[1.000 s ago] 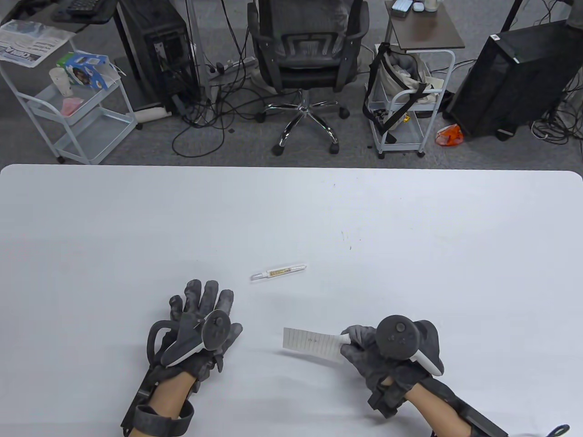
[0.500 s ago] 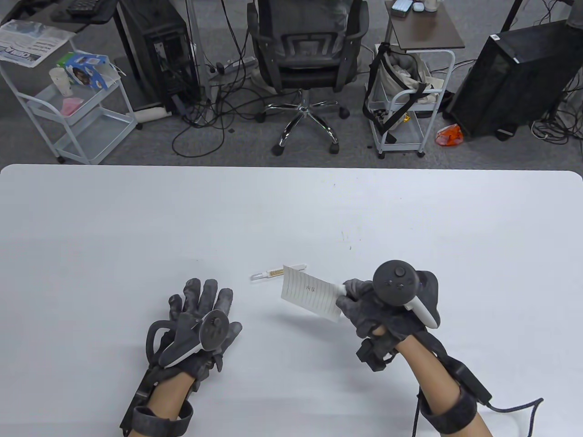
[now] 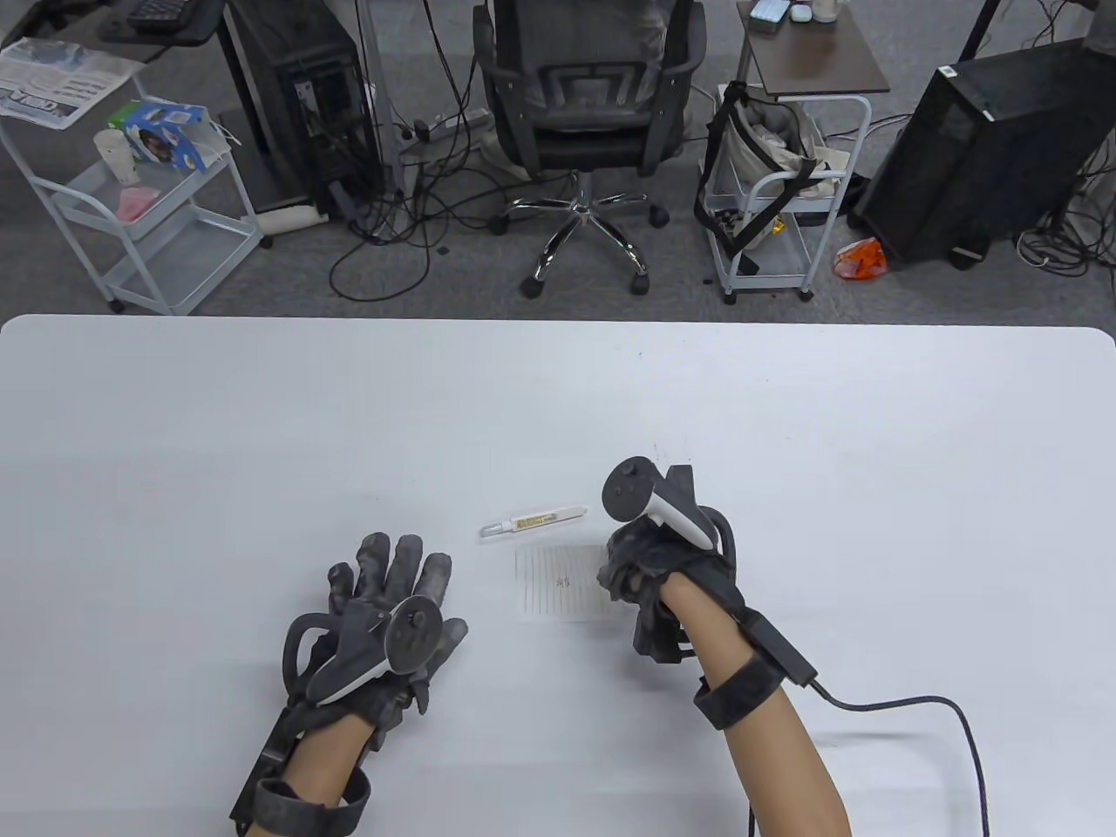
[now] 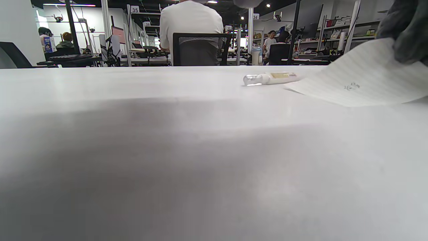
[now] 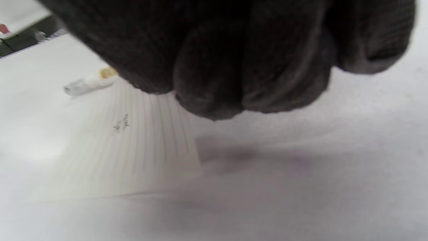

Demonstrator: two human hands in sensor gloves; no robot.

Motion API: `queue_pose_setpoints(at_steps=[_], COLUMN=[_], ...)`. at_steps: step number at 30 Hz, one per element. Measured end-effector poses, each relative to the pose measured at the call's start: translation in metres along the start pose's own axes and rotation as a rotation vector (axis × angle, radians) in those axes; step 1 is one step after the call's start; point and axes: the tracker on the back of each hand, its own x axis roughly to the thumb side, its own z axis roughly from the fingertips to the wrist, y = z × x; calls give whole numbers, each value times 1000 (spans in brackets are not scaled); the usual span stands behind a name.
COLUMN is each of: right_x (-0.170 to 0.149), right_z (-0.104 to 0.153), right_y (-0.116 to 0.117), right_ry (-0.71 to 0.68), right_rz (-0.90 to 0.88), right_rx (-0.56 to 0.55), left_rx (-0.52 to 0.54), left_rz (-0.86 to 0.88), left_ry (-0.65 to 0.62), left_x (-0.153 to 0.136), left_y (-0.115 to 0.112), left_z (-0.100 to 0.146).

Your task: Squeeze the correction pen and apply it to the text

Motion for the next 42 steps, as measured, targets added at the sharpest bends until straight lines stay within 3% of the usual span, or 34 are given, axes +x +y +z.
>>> queue_pose_setpoints(at_steps=[10, 23, 30, 36, 42], right_x=[6, 1, -12, -38, -68], right_z=[1, 18, 63, 120, 143], right_y=[17, 5, -17, -15, 7], right_ry=[94, 76, -17, -156, -191], right_rz=[187, 251, 275, 330, 356], right_rx=[-175, -304, -549, -817, -854], left_rx=[-19, -19, -18, -22, -38], left_rz=[0, 8, 3, -7, 5], left_ry=[8, 9, 4, -2, 10], left_x=[0, 0, 1, 3, 4], left_y=[-2, -2, -2, -3, -7], left_z=[-2, -2, -2, -2, -5])
